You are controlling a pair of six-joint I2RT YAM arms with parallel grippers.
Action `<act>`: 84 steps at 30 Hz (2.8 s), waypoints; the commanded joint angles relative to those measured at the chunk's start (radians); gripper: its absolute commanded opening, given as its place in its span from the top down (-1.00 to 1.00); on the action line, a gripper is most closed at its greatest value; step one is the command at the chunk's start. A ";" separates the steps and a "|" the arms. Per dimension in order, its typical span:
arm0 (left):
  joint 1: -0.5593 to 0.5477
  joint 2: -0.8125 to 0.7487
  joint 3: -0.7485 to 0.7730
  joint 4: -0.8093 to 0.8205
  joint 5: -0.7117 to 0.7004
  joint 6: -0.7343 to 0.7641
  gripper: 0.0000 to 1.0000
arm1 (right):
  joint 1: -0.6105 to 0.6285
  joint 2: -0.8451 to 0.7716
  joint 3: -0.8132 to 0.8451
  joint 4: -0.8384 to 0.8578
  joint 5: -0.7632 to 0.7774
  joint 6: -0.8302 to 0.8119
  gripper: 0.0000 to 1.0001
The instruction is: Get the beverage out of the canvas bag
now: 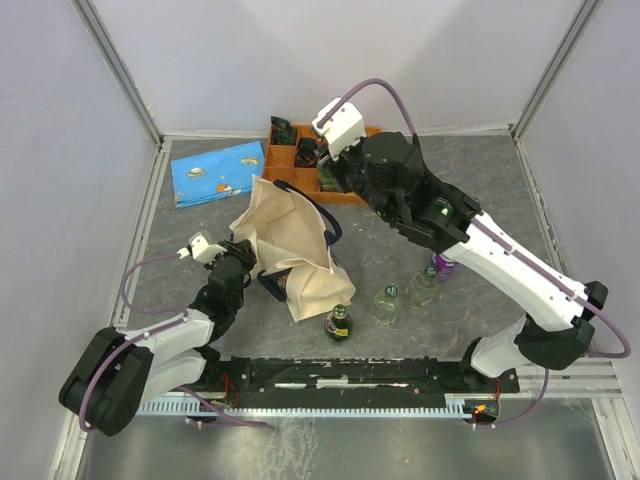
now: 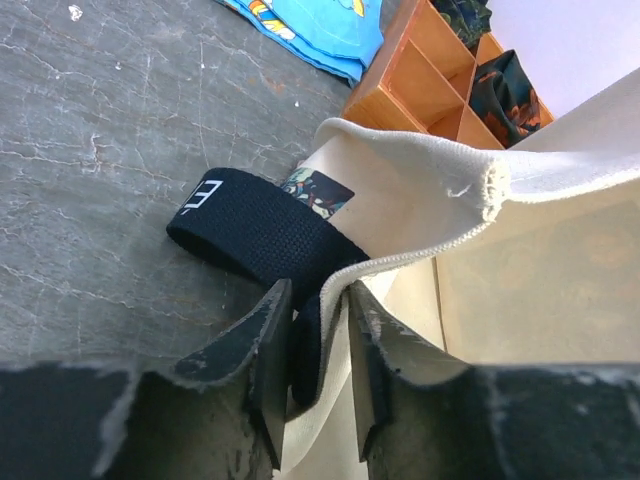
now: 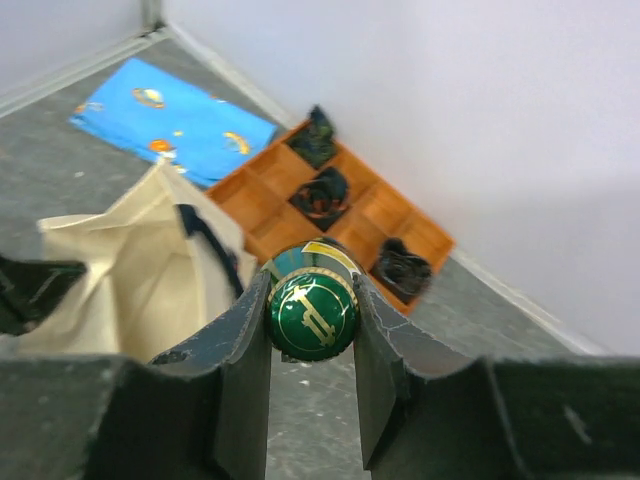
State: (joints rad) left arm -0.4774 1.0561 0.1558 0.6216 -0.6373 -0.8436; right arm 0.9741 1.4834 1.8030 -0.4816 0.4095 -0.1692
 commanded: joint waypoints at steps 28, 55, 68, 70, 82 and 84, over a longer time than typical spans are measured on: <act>0.010 -0.526 0.165 -0.307 0.136 0.140 -0.99 | -0.337 -0.210 -0.529 0.140 -0.069 0.359 1.00; 0.010 -0.609 0.292 -0.648 0.103 0.314 -0.99 | -0.371 -0.125 -0.779 0.324 -0.131 0.413 0.55; 0.010 -0.656 0.360 -0.706 0.069 0.439 -0.99 | -0.370 -0.161 -0.779 0.263 -0.109 0.447 -0.84; 0.010 -0.635 0.386 -0.716 0.106 0.460 -0.99 | -0.370 -0.185 -0.763 0.242 -0.099 0.447 -0.86; 0.010 -0.494 0.558 -0.774 0.142 0.476 -0.99 | -0.463 -0.373 -0.584 0.079 0.122 0.358 -0.98; 0.010 -0.497 0.560 -0.768 0.146 0.482 -0.99 | -0.538 -0.391 -0.578 0.065 0.106 0.360 -0.98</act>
State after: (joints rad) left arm -0.4706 0.5587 0.6693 -0.1486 -0.5110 -0.4171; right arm 0.5472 1.1320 1.1740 -0.3683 0.4488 0.2192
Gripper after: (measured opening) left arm 0.991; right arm 0.990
